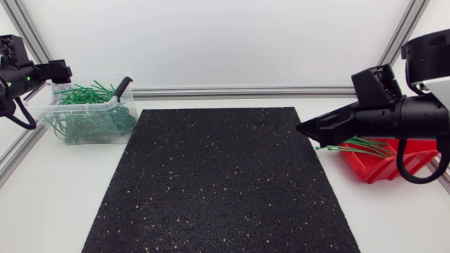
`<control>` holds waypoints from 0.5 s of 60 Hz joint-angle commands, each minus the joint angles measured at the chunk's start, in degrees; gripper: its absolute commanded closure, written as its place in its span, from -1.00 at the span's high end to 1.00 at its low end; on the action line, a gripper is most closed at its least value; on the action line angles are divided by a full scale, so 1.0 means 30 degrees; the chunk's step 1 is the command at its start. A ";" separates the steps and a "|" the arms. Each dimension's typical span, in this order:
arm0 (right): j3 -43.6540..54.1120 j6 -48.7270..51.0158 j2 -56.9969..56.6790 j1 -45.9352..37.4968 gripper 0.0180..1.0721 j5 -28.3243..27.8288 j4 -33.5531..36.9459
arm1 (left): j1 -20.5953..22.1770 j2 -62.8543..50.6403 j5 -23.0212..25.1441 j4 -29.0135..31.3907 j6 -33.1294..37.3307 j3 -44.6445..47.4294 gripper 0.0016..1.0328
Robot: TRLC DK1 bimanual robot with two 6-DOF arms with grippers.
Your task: Take a green cable tie from the red box, thread the tail through the head to close it, then place it in the transparent bin on the left.
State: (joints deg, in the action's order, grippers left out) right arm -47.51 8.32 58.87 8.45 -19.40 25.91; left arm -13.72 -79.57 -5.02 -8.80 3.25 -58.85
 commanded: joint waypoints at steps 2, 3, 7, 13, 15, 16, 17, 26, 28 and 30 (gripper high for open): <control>0.1099 0.1066 -0.1167 -0.1234 0.93 0.0167 0.0064 | 0.0089 0.1797 0.0178 0.0061 0.0266 0.2244 0.93; 0.1245 0.1154 -0.1343 -0.1351 0.93 0.0196 -0.0024 | 0.0089 0.2148 0.0324 -0.0026 0.0295 0.2654 0.93; 0.1919 0.1329 -0.2309 -0.1732 0.93 0.0812 -0.0317 | 0.0060 0.3379 0.0705 -0.0437 0.0354 0.3972 0.93; 0.2857 0.1622 -0.3686 -0.1849 0.93 0.1720 -0.0639 | -0.0028 0.5254 0.1408 -0.0437 0.0412 0.5496 0.93; 0.3208 0.1710 -0.4126 -0.1878 0.93 0.2159 -0.0844 | -0.0086 0.5898 0.1496 -0.0466 0.0412 0.5994 0.93; 0.3384 0.1740 -0.4360 -0.1878 0.93 0.2394 -0.0961 | -0.0116 0.6279 0.1555 -0.0466 0.0412 0.6287 0.93; 0.3619 0.1740 -0.4653 -0.1878 0.93 0.2628 -0.0991 | -0.0116 0.6689 0.1760 -0.0437 0.0412 0.6609 0.93; 0.4908 0.1886 -0.6323 -0.2435 0.93 0.3243 -0.1459 | -0.0614 0.9766 0.3313 -0.0378 0.0529 0.8806 0.93; 0.5142 0.1886 -0.6704 -0.2640 0.93 0.3243 -0.1518 | -0.0614 1.0469 0.3430 -0.0319 0.0529 0.9246 0.93; 0.5406 0.1886 -0.7114 -0.2875 0.93 0.3243 -0.1577 | -0.0614 1.1172 0.3459 -0.0261 0.0559 0.9685 0.93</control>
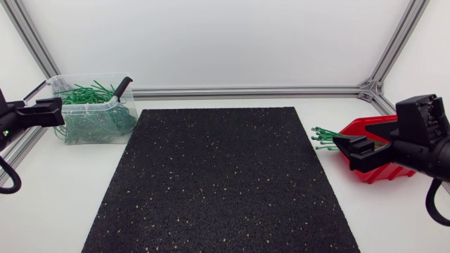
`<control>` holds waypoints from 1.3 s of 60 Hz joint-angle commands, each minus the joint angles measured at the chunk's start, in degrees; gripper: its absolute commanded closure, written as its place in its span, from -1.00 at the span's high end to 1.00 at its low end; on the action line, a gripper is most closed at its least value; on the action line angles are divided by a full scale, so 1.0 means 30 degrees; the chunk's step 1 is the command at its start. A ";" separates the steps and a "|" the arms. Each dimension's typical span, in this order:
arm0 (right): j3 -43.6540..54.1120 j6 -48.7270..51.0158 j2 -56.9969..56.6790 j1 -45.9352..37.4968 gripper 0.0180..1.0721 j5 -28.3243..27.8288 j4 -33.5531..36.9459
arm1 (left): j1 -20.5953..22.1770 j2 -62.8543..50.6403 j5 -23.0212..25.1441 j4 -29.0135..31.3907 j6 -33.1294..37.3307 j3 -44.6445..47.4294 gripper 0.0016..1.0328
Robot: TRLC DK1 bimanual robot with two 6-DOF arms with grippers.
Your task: Take a green cable tie from the red box, thread the tail through the head to close it, then place it in the transparent bin on the left.
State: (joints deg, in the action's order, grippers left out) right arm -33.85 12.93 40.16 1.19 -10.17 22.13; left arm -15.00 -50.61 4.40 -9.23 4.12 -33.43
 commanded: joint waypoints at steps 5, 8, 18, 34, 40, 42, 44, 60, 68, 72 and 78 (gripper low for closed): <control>0.1790 0.0319 -0.2196 -0.0807 0.93 0.0345 -0.1019 | 0.0080 0.3452 0.0407 0.0295 0.0238 0.2442 0.93; 0.2346 0.0319 -0.3016 -0.0837 0.93 0.0608 -0.1342 | 0.0197 0.4331 0.0407 0.0412 0.0179 0.3057 0.93; 0.3878 -0.0233 -0.5003 -0.0784 0.93 0.1095 -0.2320 | 0.1245 0.7705 0.0354 0.1114 0.0078 0.5166 0.93; 0.6156 -0.1488 -0.7583 -0.0665 0.93 0.1802 -0.3876 | 0.2292 1.0261 -0.0154 0.1662 -0.0327 0.6833 0.93; 0.6995 -0.1949 -0.8532 -0.0621 0.93 0.2062 -0.4449 | 0.2678 1.1202 -0.0341 0.1864 -0.0476 0.7447 0.93; 0.7282 -0.2107 -0.8857 -0.0606 0.93 0.2151 -0.4645 | 0.2810 1.1524 -0.0405 0.1933 -0.0527 0.7657 0.93; 0.7569 -0.2266 -0.9183 -0.0591 0.93 0.2240 -0.4841 | 0.2942 1.1846 -0.0470 0.2002 -0.0578 0.7867 0.93; 0.9930 -0.3565 -1.1857 -0.0468 0.93 0.2972 -0.6453 | 0.4028 1.4495 -0.0996 0.2569 -0.0997 0.9595 0.92; 1.1044 -0.4179 -1.3118 -0.0409 0.93 0.3318 -0.7214 | 0.4541 1.5745 -0.1245 0.2837 -0.1195 1.0410 0.92; 1.1282 -0.4309 -1.3387 -0.0397 0.93 0.3391 -0.7377 | 0.4819 1.6425 -0.1380 0.2983 -0.1303 1.0853 0.92; 1.1282 -0.4309 -1.3387 -0.0397 0.93 0.3391 -0.7377 | 0.5002 1.6870 -0.1468 0.3078 -0.1373 1.1143 0.92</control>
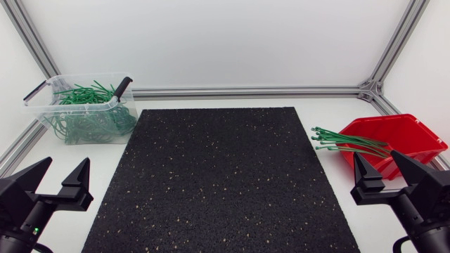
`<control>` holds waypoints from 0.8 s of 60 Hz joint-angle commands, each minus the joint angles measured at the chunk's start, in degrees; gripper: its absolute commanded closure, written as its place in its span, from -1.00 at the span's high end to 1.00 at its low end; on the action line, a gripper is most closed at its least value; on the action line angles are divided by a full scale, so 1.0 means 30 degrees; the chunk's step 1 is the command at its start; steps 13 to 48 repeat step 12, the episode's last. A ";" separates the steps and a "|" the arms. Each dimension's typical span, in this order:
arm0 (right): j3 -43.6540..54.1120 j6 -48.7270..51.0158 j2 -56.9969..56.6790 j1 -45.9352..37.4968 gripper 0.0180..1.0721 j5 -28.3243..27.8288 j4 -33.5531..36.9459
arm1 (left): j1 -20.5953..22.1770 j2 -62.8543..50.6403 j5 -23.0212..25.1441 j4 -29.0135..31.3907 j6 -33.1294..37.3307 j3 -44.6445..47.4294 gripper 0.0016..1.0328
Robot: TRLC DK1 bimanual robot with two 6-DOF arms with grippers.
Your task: Take a green cable tie from the red box, thread the tail through the head to close it, then place it in the transparent bin on the left.
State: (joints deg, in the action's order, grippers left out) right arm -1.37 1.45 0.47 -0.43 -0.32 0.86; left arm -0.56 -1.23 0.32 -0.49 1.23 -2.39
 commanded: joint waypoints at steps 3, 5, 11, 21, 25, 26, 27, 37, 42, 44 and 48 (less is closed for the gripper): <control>0.0455 -0.0485 -0.0157 0.0142 0.93 0.0106 -0.0288 | 0.0186 0.0412 -0.0106 0.0164 -0.0412 0.0798 0.92; 0.0455 -0.0485 -0.0157 0.0142 0.93 0.0106 -0.0288 | 0.0186 0.0412 -0.0106 0.0164 -0.0412 0.0798 0.92; 0.0455 -0.0485 -0.0157 0.0142 0.93 0.0106 -0.0288 | 0.0186 0.0412 -0.0106 0.0164 -0.0412 0.0798 0.92; 0.0455 -0.0485 -0.0157 0.0142 0.93 0.0106 -0.0288 | 0.0186 0.0412 -0.0106 0.0164 -0.0412 0.0798 0.92; 0.0455 -0.0485 -0.0157 0.0142 0.93 0.0106 -0.0288 | 0.0186 0.0412 -0.0106 0.0164 -0.0412 0.0798 0.92; 0.0455 -0.0485 -0.0157 0.0142 0.93 0.0106 -0.0288 | 0.0186 0.0412 -0.0106 0.0164 -0.0412 0.0798 0.92; 0.0455 -0.0485 -0.0157 0.0142 0.93 0.0106 -0.0288 | 0.0186 0.0412 -0.0106 0.0164 -0.0412 0.0798 0.92; 0.0455 -0.0485 -0.0157 0.0142 0.93 0.0106 -0.0288 | 0.0186 0.0412 -0.0106 0.0164 -0.0412 0.0798 0.92; 0.0455 -0.0485 -0.0157 0.0142 0.93 0.0106 -0.0288 | 0.0186 0.0412 -0.0106 0.0164 -0.0412 0.0798 0.92; 0.0455 -0.0485 -0.0157 0.0142 0.93 0.0106 -0.0288 | 0.0186 0.0412 -0.0106 0.0164 -0.0412 0.0798 0.92; 0.0455 -0.0485 -0.0157 0.0142 0.93 0.0106 -0.0288 | 0.0186 0.0412 -0.0106 0.0164 -0.0412 0.0798 0.92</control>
